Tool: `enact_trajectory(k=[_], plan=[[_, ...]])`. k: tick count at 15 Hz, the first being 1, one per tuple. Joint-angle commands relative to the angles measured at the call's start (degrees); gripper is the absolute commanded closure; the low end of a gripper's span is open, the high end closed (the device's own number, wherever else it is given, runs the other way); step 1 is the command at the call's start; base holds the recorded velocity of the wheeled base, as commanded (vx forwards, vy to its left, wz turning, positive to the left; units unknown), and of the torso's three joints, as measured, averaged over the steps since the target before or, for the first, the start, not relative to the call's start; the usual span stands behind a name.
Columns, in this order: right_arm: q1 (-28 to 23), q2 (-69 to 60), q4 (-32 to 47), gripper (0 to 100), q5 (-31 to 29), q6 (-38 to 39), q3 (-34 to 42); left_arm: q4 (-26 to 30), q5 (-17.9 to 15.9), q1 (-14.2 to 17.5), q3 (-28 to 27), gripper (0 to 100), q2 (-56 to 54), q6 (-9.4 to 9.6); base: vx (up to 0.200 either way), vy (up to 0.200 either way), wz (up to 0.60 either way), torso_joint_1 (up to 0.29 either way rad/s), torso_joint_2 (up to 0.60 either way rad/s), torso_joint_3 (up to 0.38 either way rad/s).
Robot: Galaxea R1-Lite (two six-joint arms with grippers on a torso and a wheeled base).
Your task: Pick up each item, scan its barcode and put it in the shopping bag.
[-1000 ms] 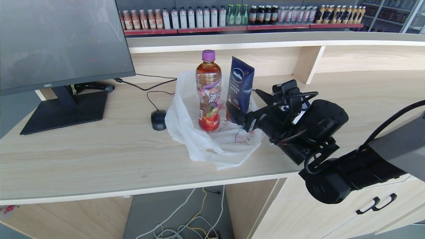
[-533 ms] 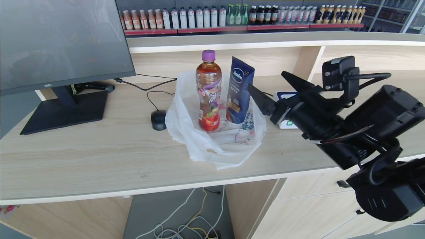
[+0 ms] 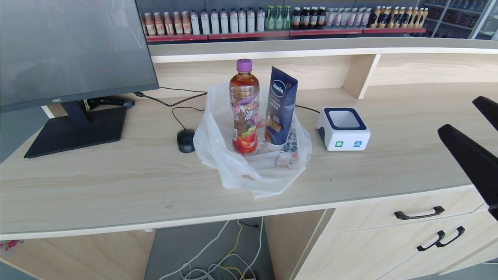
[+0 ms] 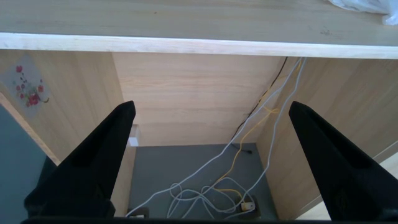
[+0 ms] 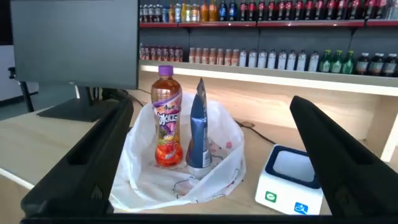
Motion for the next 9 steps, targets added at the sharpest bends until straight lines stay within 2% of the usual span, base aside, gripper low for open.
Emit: enact_trajectory(k=[1, 2, 3, 4, 6, 7, 8, 9], plan=[[0.2, -20.4, 4.4, 0, -0.4, -0.9, 11.2, 0.0, 0.0, 0.0, 0.0, 0, 0.0, -0.06, 0.0, 0.0, 0.0, 0.0, 0.0, 0.0], [0.3, -21.6, 6.5, 0, -0.7, -0.8, 11.2, 0.0, 0.0, 0.0, 0.0, 0, 0.0, -0.06, 0.0, 0.0, 0.0, 0.0, 0.0, 0.0], [0.2, -23.6, 12.1, 0, -0.3, -1.2, 11.2, 0.0, 0.0, 0.0, 0.0, 0, 0.0, -0.06, 0.0, 0.0, 0.0, 0.0, 0.0, 0.0], [0.3, -26.6, 22.0, 0, 0.4, -2.8, 11.2, 0.0, 0.0, 0.0, 0.0, 0, 0.0, -0.06, 0.0, 0.0, 0.0, 0.0, 0.0, 0.0], [0.3, -37.3, 47.7, 0, 0.5, -4.8, 11.2, 0.0, 0.0, 0.0, 0.0, 0, 0.0, -0.06, 0.0, 0.0, 0.0, 0.0, 0.0, 0.0], [0.3, -37.3, 47.7, 0, 0.5, -4.8, 11.2, 0.0, 0.0, 0.0, 0.0, 0, 0.0, -0.06, 0.0, 0.0, 0.0, 0.0, 0.0, 0.0], [0.3, -52.6, 73.4, 0, 0.5, -7.0, 11.2, 0.0, 0.0, 0.0, 0.0, 0, 0.0, 0.03, 0.0, 0.0, 0.0, 0.0, 0.0, 0.0], [0.4, -57.3, 80.9, 0, 0.6, -6.3, 10.0, 0.0, 0.0, 0.0, 0.0, 0, 0.0, 0.03, 0.0, 0.0, 0.0, 0.0, 0.0, 0.0]])
